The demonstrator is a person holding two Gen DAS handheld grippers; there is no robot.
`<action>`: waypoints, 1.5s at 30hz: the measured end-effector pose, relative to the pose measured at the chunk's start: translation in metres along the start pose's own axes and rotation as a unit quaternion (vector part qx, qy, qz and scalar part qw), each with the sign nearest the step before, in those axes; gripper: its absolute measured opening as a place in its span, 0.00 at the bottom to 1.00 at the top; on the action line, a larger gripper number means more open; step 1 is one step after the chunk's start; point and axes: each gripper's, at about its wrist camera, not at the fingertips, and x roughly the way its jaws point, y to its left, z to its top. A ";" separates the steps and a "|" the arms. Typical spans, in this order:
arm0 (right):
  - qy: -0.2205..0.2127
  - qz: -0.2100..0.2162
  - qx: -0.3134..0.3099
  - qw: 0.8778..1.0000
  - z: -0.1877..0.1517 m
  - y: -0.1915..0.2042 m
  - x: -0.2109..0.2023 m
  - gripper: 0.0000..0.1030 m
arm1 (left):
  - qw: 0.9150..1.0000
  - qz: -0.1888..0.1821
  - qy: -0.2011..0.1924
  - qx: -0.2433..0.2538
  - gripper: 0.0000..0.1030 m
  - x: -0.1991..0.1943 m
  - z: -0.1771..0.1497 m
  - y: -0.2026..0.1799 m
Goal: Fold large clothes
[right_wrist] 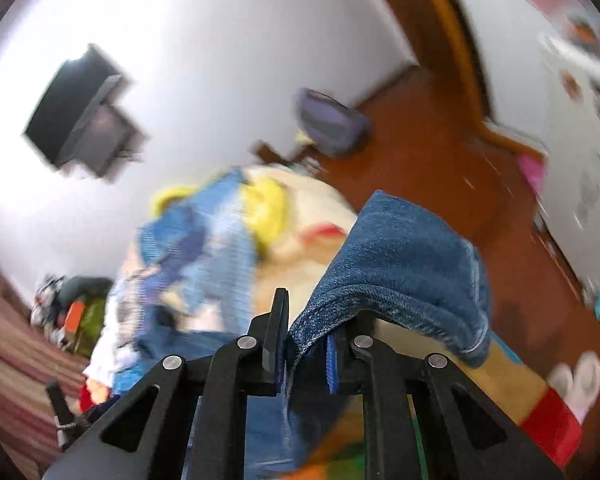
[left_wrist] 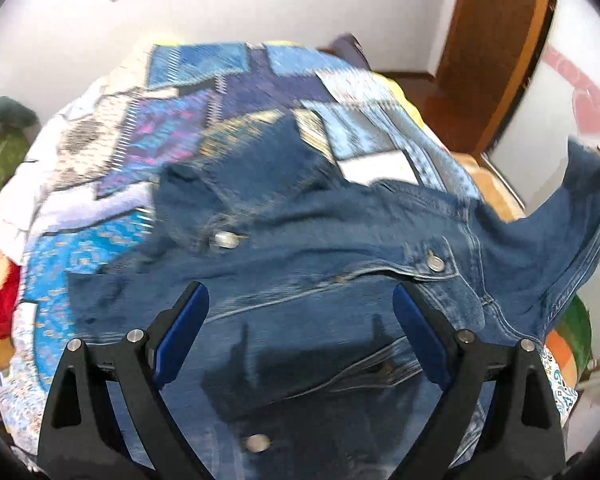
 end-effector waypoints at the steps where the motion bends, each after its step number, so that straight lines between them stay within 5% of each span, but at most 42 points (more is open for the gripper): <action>1: -0.005 0.015 -0.014 1.000 0.004 0.019 -0.002 0.12 | 1.000 0.003 -0.011 -0.006 0.91 -0.010 -0.002 0.009; 7: 0.012 0.122 -0.096 0.988 0.002 0.157 0.007 0.10 | 0.998 0.028 -0.044 -0.032 0.91 -0.046 -0.016 0.052; 14: 0.127 0.167 -0.171 0.963 -0.091 0.272 0.084 0.10 | 0.996 0.057 -0.049 -0.058 0.91 -0.070 -0.055 0.101; 19: 0.256 0.134 -0.205 0.935 -0.189 0.287 0.156 0.10 | 0.994 0.066 -0.026 -0.084 0.91 -0.072 -0.088 0.133; 22: 0.297 0.097 -0.233 0.921 -0.230 0.281 0.175 0.10 | 0.993 0.067 -0.007 -0.093 0.91 -0.066 -0.102 0.142; 29: 0.369 0.068 -0.276 0.885 -0.258 0.256 0.159 0.11 | 0.994 0.054 0.005 -0.096 0.91 -0.055 -0.105 0.136; 33: 0.355 0.077 -0.299 0.882 -0.241 0.245 0.126 0.11 | 0.996 0.028 -0.003 -0.084 0.91 -0.054 -0.086 0.115; 37: 0.312 0.089 -0.296 0.898 -0.206 0.229 0.090 0.11 | 0.998 0.002 -0.002 -0.056 0.91 -0.045 -0.061 0.084; 45: 0.192 -0.007 -0.303 0.934 -0.134 0.169 0.060 0.11 | 0.998 -0.033 0.058 -0.021 0.91 0.030 -0.007 0.019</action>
